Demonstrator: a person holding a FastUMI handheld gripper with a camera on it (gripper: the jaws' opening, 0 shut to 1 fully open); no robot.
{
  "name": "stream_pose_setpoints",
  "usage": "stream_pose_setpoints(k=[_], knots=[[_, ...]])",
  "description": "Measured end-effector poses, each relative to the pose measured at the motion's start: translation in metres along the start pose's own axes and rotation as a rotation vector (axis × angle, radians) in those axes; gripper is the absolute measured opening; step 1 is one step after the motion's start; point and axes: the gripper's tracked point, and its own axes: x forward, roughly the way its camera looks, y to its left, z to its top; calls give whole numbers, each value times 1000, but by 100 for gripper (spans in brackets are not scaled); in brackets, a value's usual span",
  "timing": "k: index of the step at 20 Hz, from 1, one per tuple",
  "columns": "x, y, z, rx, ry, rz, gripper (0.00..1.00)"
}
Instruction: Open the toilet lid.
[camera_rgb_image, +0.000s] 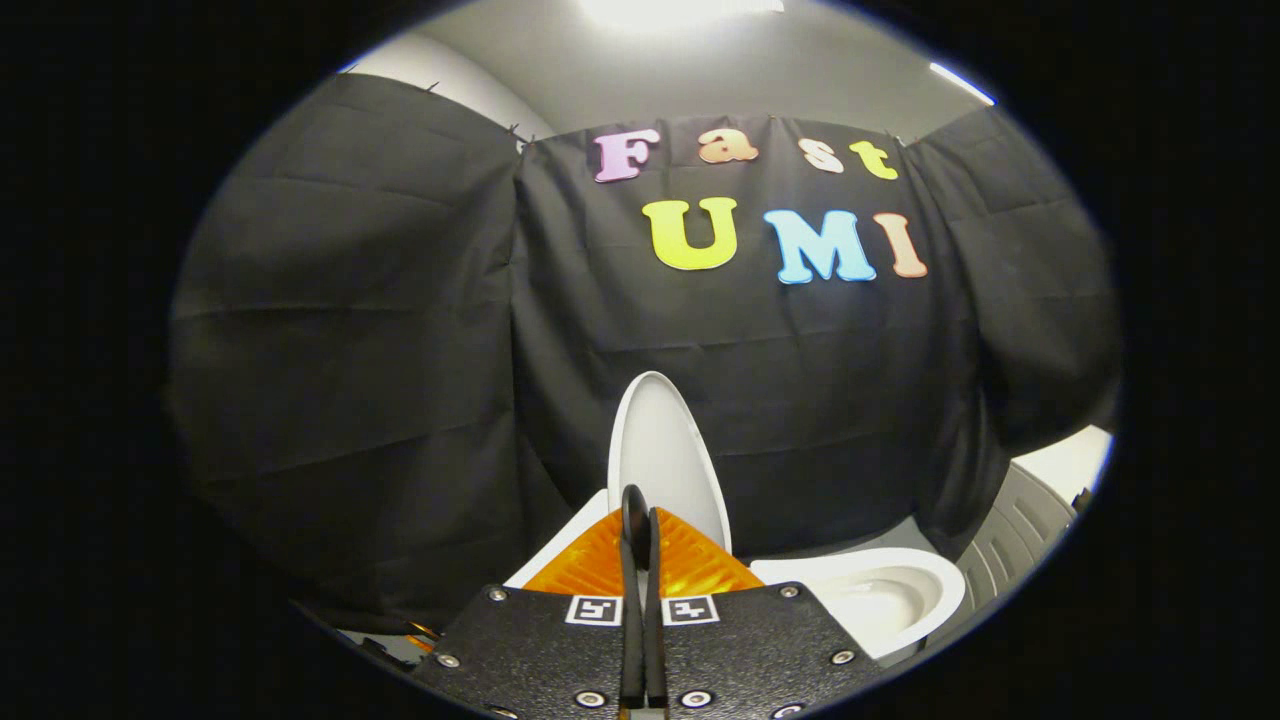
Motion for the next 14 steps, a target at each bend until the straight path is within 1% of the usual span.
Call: stream_pose_setpoints(k=[3, 8, 12, 14], knots=[[13, 6, -6, -37, -4, 16, 0], [17, 22, -6, -68, -6, 42, 0], [21, 28, -7, -54, 2, 75, 2], [19, 30, -9, -53, 4, 83, 5]])
